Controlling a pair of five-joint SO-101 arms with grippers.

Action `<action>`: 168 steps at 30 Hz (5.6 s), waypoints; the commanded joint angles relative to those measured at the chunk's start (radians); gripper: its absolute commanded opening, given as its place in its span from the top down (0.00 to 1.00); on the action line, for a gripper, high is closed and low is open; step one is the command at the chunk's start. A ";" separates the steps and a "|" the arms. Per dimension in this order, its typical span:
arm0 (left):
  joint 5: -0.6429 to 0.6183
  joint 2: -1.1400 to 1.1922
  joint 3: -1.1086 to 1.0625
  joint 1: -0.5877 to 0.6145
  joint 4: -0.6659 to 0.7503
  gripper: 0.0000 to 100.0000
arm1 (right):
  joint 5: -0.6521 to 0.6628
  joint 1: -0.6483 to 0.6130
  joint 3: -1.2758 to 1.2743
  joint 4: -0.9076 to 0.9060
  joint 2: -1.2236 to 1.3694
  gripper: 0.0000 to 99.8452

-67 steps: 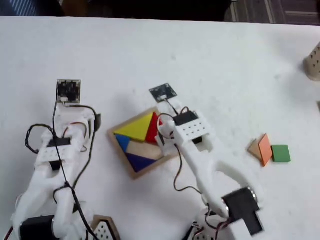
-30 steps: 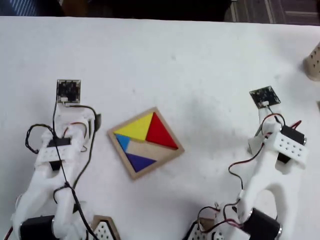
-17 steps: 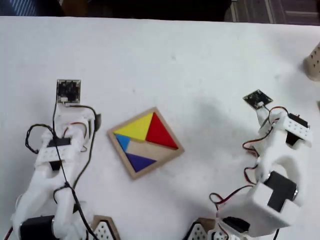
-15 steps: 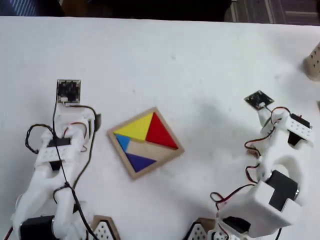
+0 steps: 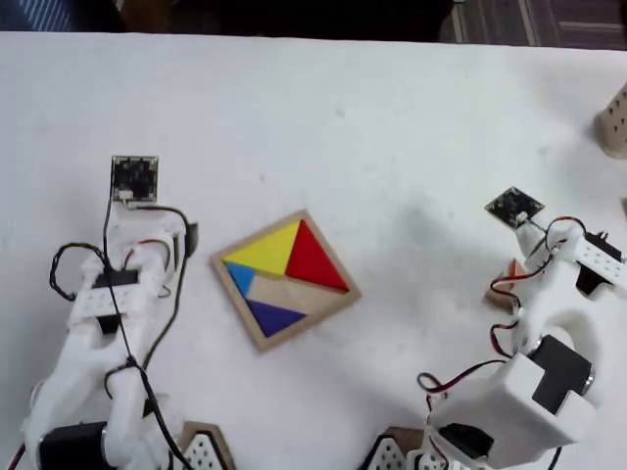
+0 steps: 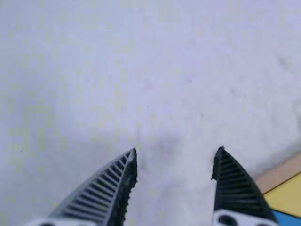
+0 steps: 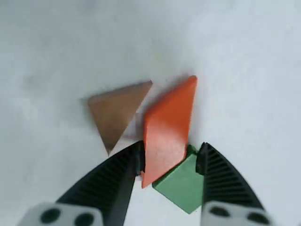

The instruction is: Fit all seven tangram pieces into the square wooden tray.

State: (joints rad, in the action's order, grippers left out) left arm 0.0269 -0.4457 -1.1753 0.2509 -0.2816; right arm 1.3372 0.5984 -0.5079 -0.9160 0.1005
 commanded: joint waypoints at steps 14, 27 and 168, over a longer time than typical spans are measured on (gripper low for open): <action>0.005 -0.027 0.006 0.012 -0.003 0.73 | 0.008 -0.062 -0.094 0.130 -0.018 0.97; 0.005 -0.027 0.006 0.012 -0.003 0.73 | -0.144 -0.070 -0.092 -0.001 -0.213 0.98; -0.141 -0.033 0.060 -0.318 -0.008 0.95 | -1.309 -0.449 -0.285 -0.116 -0.496 0.98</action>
State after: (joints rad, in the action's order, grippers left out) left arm -0.0836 -0.4457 -1.1738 0.0621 -0.2816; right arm 0.0100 0.0199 -0.7672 -1.0879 -0.3506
